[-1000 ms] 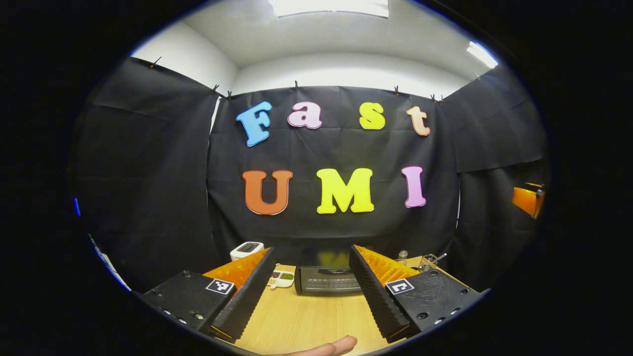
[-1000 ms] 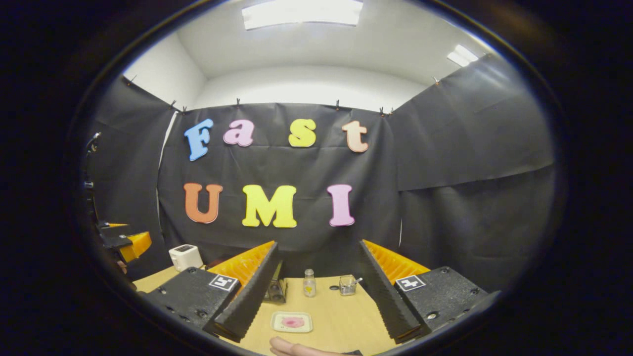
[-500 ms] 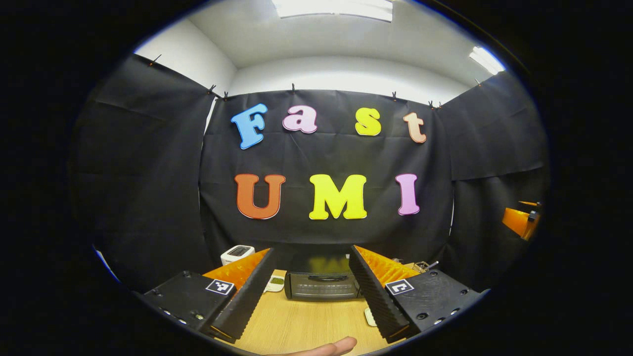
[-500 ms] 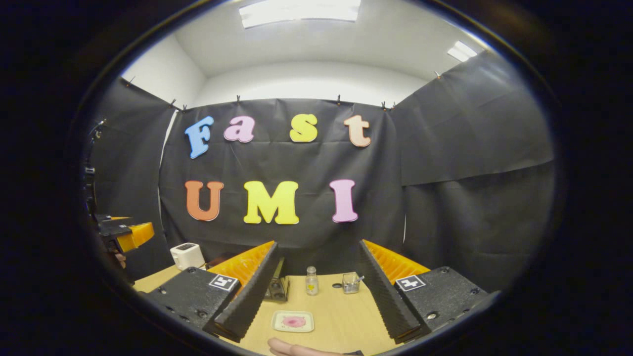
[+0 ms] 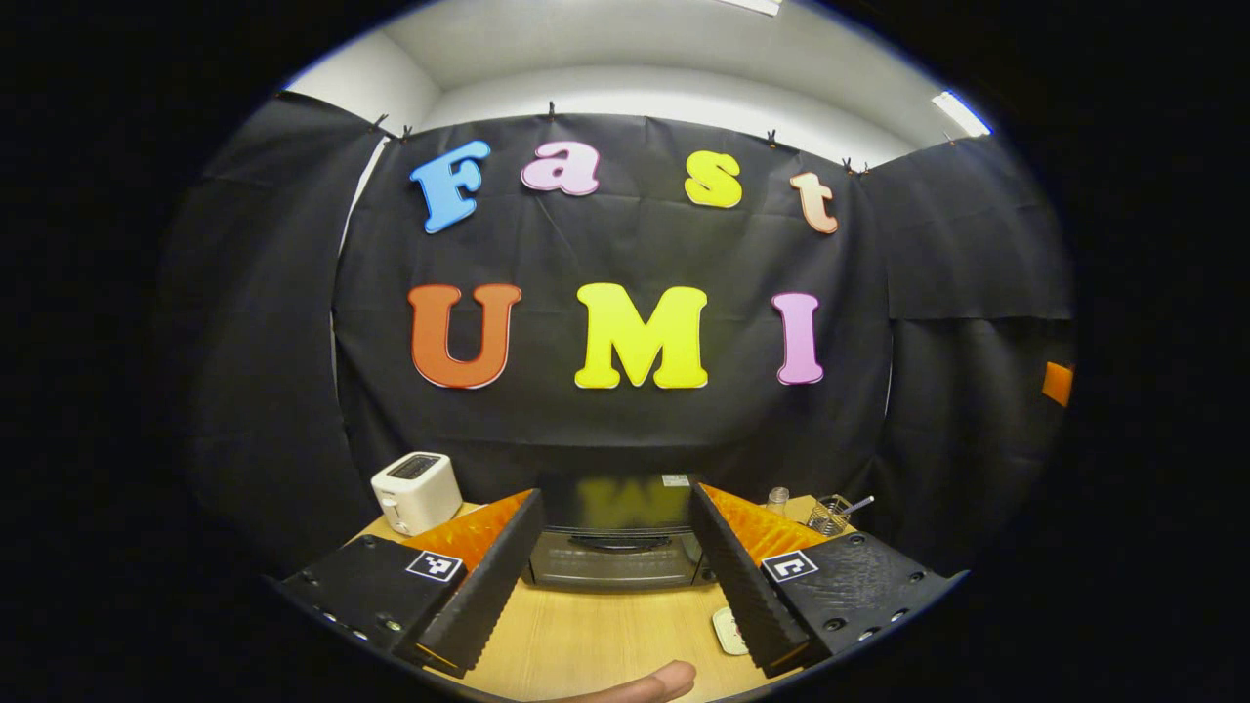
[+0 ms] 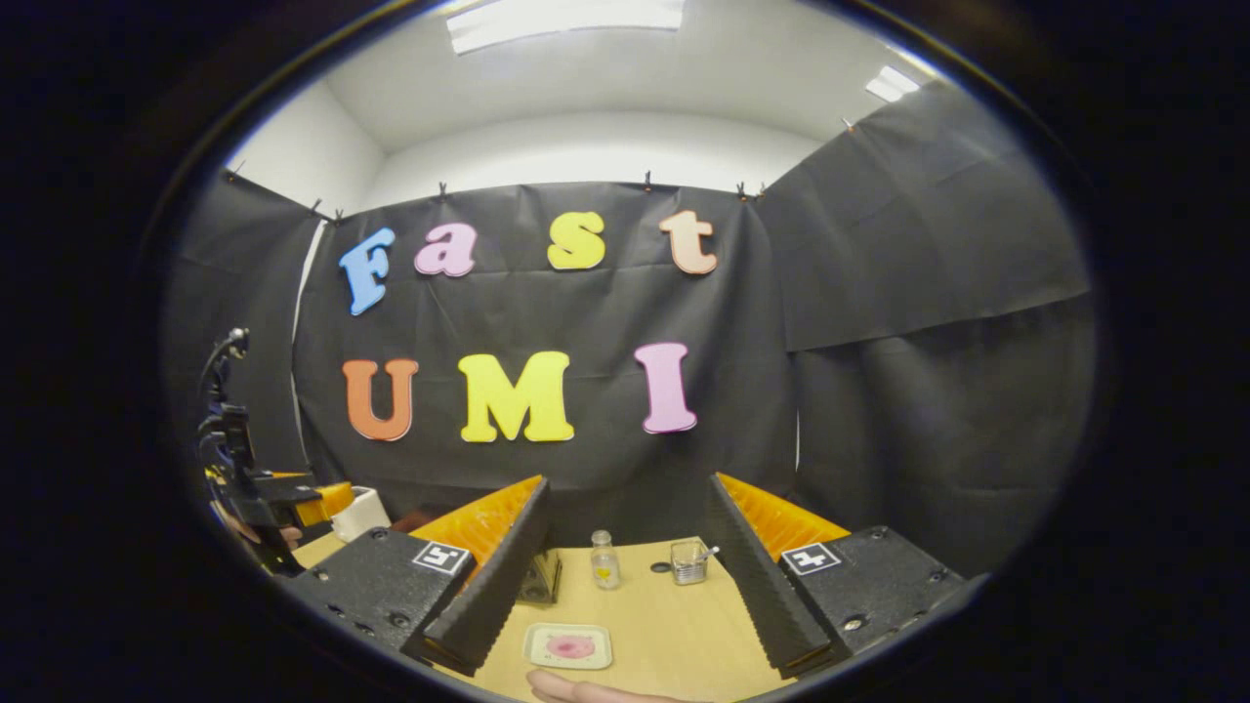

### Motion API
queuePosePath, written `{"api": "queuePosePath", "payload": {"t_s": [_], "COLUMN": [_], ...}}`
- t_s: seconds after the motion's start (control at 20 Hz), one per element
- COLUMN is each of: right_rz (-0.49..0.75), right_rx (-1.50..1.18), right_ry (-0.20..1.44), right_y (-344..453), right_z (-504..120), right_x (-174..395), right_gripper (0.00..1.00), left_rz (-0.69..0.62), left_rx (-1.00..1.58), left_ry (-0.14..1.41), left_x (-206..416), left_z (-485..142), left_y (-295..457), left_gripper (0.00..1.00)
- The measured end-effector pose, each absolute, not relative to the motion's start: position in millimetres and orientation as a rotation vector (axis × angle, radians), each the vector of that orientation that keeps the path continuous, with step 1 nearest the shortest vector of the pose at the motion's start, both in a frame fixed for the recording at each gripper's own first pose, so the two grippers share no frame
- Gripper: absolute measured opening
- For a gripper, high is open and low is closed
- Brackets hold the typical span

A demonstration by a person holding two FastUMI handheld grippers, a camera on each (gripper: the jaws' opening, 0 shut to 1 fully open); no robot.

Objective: Open the electric oven with the left hand, put the food in, and close the electric oven.

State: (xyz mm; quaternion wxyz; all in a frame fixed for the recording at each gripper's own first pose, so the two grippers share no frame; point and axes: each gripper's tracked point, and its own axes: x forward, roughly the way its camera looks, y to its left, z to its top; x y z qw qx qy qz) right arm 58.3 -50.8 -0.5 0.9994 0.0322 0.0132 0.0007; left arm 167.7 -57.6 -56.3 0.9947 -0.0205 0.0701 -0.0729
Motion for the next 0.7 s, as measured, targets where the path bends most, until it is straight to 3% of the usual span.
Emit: {"api": "queuePosePath", "payload": {"t_s": [0.25,0.7], "right_rz": [-0.002,0.010], "right_rx": [0.068,0.064], "right_ry": [0.025,-0.009], "right_y": [-62,-82], "right_z": [-8,-21], "right_x": [79,98], "right_gripper": [1.00,1.00], "left_rz": [-0.146,-0.185], "left_rx": [-0.007,0.063], "left_ry": [0.224,0.423], "left_x": [236,303], "left_z": [-100,-195], "left_y": [-70,-111], "left_gripper": [0.95,0.96]}}
